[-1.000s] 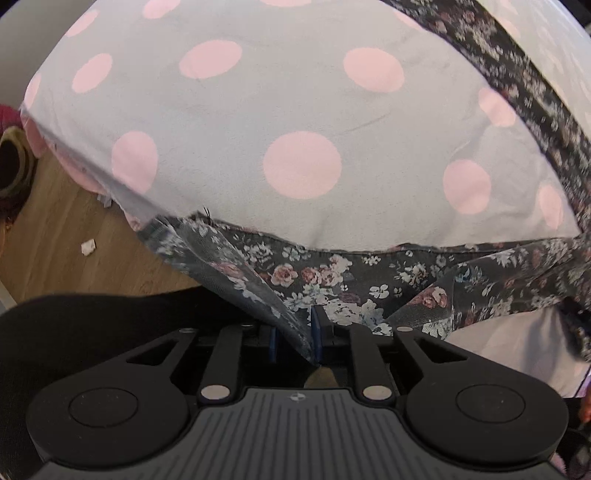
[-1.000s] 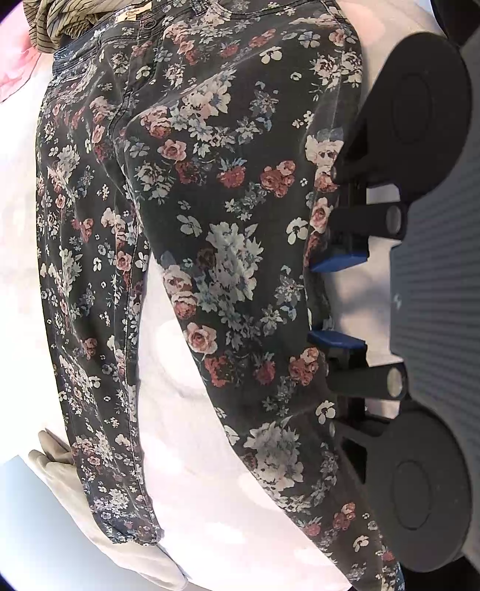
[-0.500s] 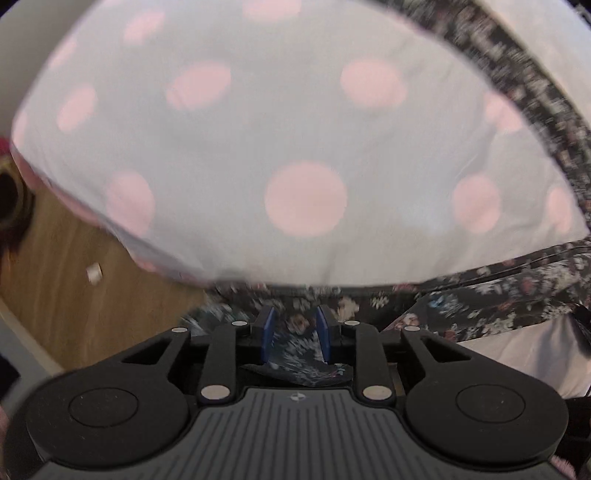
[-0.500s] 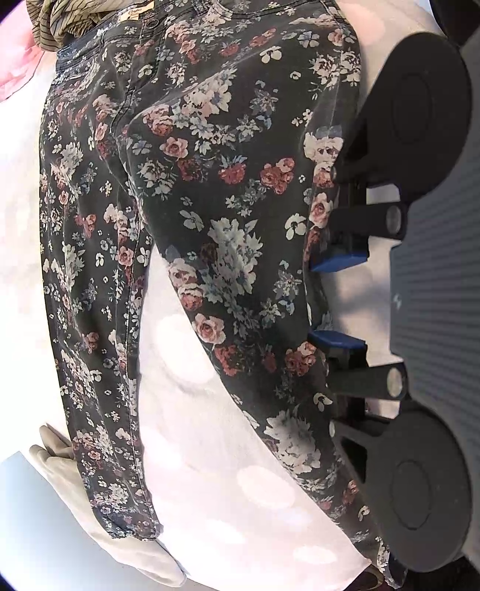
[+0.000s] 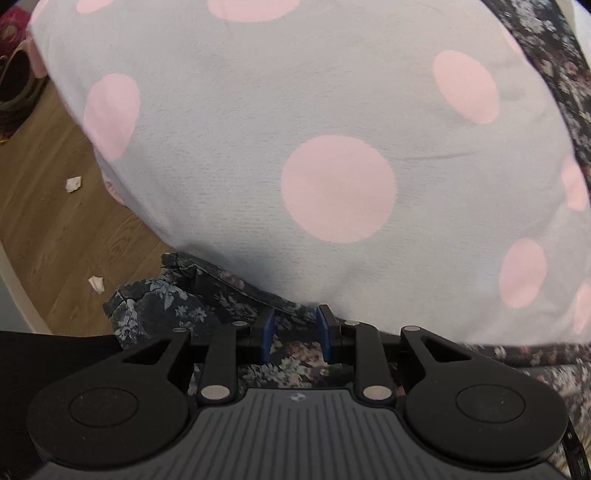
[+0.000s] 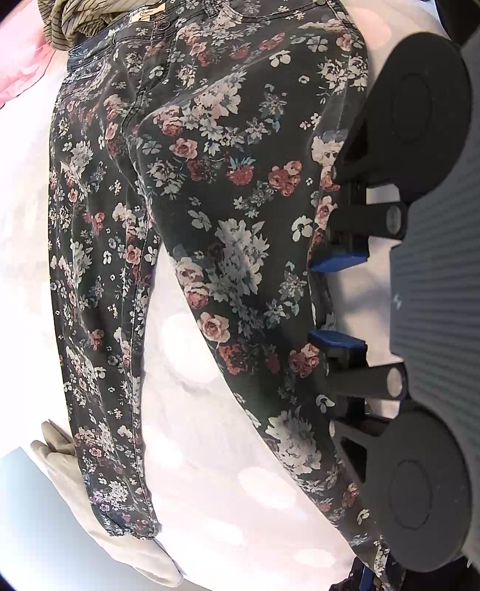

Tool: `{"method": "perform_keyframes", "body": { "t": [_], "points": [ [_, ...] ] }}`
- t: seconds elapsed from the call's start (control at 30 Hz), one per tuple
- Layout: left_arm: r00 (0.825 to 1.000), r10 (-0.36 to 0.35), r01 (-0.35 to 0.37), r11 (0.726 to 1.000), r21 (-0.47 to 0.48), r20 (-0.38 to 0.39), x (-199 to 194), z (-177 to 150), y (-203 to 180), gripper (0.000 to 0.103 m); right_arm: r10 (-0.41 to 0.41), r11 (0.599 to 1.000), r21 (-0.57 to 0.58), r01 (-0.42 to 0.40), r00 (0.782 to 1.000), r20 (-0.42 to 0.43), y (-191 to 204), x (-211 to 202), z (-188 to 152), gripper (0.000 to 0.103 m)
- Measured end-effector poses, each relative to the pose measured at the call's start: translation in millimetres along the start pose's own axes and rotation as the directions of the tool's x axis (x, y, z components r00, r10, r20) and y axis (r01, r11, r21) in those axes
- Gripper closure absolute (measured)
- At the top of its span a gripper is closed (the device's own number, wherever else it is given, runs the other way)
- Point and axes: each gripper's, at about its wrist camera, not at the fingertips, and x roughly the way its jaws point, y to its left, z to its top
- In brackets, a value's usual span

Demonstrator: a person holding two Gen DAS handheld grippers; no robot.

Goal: Fold clothes

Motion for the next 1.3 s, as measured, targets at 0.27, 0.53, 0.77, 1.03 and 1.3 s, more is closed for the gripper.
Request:
{"method": "perform_keyframes", "body": {
  "t": [0.27,0.53,0.77,1.03,1.3],
  "points": [
    [1.0,-0.014,0.015,0.997,-0.075,0.009,12.4,-2.4,5.1,0.074,0.003,1.0,-0.005,-0.003,1.0,-0.003,1.9,1.6,0.2,0.064],
    [0.996,-0.023,0.033,0.994,-0.106,0.087,3.3,-14.0,9.2,0.095,0.003,1.0,-0.002,-0.003,1.0,0.011,1.8,-0.2,-0.4,0.065],
    [0.959,-0.135,0.159,0.984,-0.081,0.248,-54.0,-13.2,6.9,0.102,-0.014,1.0,0.021,0.014,0.999,0.036,-2.7,-3.0,2.2,0.065],
    [0.884,-0.206,0.227,0.974,-0.002,0.419,-120.5,37.5,-20.5,0.103,-0.038,0.999,0.03,0.037,0.999,0.028,-8.9,-1.4,2.8,0.065],
    [0.916,-0.094,0.108,0.994,-0.014,0.39,-80.4,102.1,-62.4,0.102,-0.097,0.993,0.067,0.095,0.995,0.025,-25.1,0.9,2.0,0.065]
  ]
}}
